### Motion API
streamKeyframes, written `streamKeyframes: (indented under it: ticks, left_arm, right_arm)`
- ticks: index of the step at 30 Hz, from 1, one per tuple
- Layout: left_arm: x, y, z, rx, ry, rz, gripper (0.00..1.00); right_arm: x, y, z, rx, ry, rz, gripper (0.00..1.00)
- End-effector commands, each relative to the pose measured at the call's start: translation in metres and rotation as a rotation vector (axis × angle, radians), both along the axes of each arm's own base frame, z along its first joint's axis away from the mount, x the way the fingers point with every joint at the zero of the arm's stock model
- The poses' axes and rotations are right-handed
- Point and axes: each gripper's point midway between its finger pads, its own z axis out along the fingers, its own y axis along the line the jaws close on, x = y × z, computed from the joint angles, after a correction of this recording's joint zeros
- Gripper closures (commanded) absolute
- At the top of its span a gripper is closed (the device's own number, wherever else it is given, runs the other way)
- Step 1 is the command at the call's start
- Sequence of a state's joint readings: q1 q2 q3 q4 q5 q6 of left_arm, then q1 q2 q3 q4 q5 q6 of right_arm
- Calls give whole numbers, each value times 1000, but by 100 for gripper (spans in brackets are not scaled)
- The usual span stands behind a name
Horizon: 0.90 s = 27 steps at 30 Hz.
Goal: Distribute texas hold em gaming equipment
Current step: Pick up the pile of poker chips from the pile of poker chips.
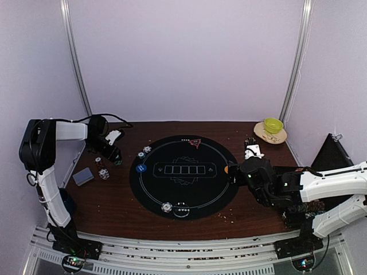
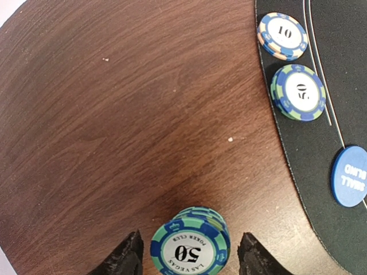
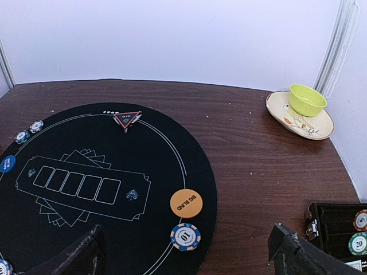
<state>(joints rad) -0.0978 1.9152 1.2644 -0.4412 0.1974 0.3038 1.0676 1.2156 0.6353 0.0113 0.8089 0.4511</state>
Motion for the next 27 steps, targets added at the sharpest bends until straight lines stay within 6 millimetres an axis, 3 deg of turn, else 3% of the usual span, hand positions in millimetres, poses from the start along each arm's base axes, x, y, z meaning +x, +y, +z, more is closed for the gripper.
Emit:
streamKeyframes:
  ticks: [1,14,27]
  left_arm:
    - [7,1,1,-4,-26,10,42]
    - [6,2,0,2,-23,10,48]
    - [4,3,-4,7,-14,13,47]
  right_arm:
    - [0,0,13,10,-23,-14,0]
    - [1,0,12,7,-24,-16,0]
    - [1,0,13,8,-25,-18,0]
